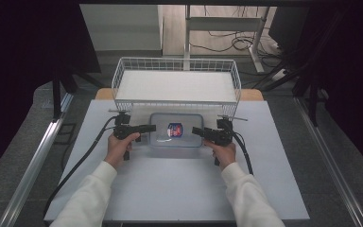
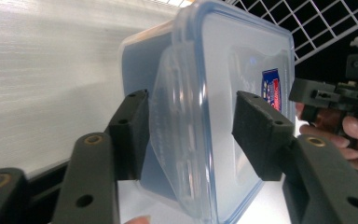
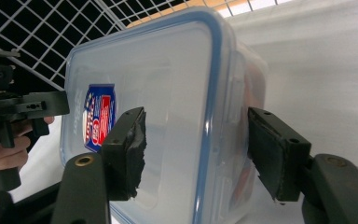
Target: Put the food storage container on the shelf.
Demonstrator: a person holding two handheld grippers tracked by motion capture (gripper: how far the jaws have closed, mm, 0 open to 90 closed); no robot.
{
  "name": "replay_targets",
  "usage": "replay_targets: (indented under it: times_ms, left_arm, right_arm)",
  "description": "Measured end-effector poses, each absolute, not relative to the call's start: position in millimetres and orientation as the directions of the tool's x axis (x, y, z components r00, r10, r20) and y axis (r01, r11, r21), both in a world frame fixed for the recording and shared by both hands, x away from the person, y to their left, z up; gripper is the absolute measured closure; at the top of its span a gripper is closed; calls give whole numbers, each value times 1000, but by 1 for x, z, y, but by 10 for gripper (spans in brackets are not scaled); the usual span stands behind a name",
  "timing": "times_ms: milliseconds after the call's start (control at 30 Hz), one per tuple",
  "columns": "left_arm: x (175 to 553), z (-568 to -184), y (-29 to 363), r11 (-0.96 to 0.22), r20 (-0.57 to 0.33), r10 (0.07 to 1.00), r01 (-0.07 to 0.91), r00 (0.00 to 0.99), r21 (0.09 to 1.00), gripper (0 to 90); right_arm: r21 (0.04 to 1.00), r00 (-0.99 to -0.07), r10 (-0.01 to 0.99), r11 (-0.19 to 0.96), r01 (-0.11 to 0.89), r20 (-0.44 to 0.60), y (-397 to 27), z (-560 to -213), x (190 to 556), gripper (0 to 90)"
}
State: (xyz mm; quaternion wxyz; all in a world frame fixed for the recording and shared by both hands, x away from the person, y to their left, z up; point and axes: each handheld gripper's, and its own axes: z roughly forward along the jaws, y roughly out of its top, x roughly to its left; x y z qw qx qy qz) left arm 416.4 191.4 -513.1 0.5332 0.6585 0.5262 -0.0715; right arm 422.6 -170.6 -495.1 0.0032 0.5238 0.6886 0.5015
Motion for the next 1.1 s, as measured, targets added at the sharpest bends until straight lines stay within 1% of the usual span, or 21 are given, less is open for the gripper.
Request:
replay_targets:
  times_ms: [100,333,400,467,500,533,633,667,733,767,800,833,867,1000,1100]
  left_arm:
    - [418,-516,190,142,-672,605,773,426,618,430]
    - [417,-516,189,136,-672,601,774,432,619,399]
    - [416,-516,190,124,-658,608,766,444,631,385]
    - [413,-514,190,115,-648,617,763,447,636,370]
    - [411,-513,189,120,-640,623,754,450,646,350]
    - [409,-511,189,120,-632,629,747,453,654,350]
    - [399,-506,196,109,-597,643,715,479,691,325]
    - [399,-506,196,109,-597,643,715,479,691,320]
    - [387,-500,200,59,-540,676,694,502,718,314]
    - [387,-500,200,59,-540,676,694,502,718,313]
    - [382,-498,201,44,-525,680,687,511,726,313]
    - [378,-496,201,39,-516,684,681,516,731,311]
    - [373,-495,201,31,-509,684,677,522,735,311]
    - [355,-488,203,-24,-460,692,654,557,756,310]
    - [342,-485,204,-54,-442,689,648,575,760,312]
  right_arm:
    - [692,-441,722,-71,718,532,-171,-498,423,383]
    - [684,-427,722,-88,724,545,-171,-500,424,362]
    - [685,-425,732,-78,725,533,-171,-500,423,319]
    - [693,-417,752,-74,717,511,-171,-498,421,238]
    - [705,-410,774,-65,706,483,-173,-495,418,205]
    - [705,-410,774,-65,706,483,-173,-495,418,205]
    - [754,-423,805,-46,655,416,-179,-487,403,182]
    - [754,-423,805,-46,655,416,-179,-487,403,182]
    - [788,-464,812,7,615,355,-184,-478,392,189]
    - [801,-484,809,28,598,334,-185,-475,387,202]
    - [801,-484,809,28,598,334,-185,-475,387,202]
    - [818,-525,804,86,568,280,-187,-471,378,225]
    - [818,-525,804,86,568,280,-187,-471,378,225]
    - [835,-587,792,201,512,169,-189,-467,361,267]
    - [837,-606,781,227,498,149,-192,-466,351,309]
